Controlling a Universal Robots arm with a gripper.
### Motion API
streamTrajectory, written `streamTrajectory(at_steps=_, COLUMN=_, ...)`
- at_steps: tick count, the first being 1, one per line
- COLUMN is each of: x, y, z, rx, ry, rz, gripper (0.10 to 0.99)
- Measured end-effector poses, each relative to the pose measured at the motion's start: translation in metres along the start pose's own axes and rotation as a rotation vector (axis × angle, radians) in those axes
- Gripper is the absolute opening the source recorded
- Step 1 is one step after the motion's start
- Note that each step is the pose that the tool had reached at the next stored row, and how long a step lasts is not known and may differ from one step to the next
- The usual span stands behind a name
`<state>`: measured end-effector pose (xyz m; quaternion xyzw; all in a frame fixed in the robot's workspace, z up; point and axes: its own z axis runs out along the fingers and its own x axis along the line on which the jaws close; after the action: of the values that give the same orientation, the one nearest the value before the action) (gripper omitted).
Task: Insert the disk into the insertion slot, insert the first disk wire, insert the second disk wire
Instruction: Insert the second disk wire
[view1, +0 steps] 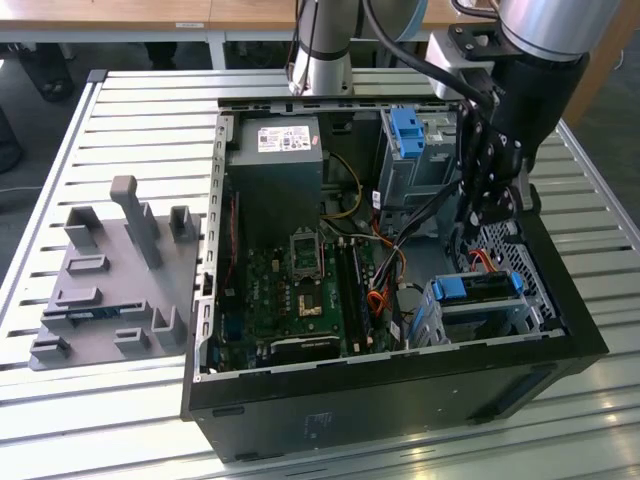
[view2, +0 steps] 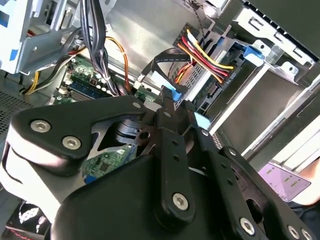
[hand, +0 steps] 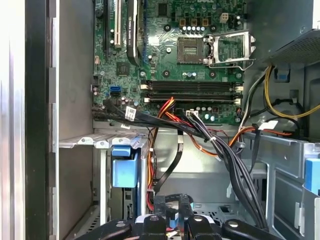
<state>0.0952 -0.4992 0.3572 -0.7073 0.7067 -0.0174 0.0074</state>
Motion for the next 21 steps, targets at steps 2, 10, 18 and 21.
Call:
streamTrajectory(at_steps=2, x=-0.0005, y=-0.0003, z=0.0025, rx=0.0, ry=0.0089, rz=0.001, gripper=0.247)
streamTrajectory(at_steps=10, x=-0.0019, y=-0.0018, z=0.0077, rx=0.0, ry=0.0527, rz=0.003, gripper=0.247)
streamTrajectory(at_steps=18, x=-0.0025, y=-0.003, z=0.0098, rx=0.0, ry=0.0342, rz=0.004, gripper=0.149)
streamTrajectory(at_steps=21, x=-0.0021, y=-0.003, z=0.01, rx=0.0, ry=-0.0204, rz=0.006, gripper=0.149)
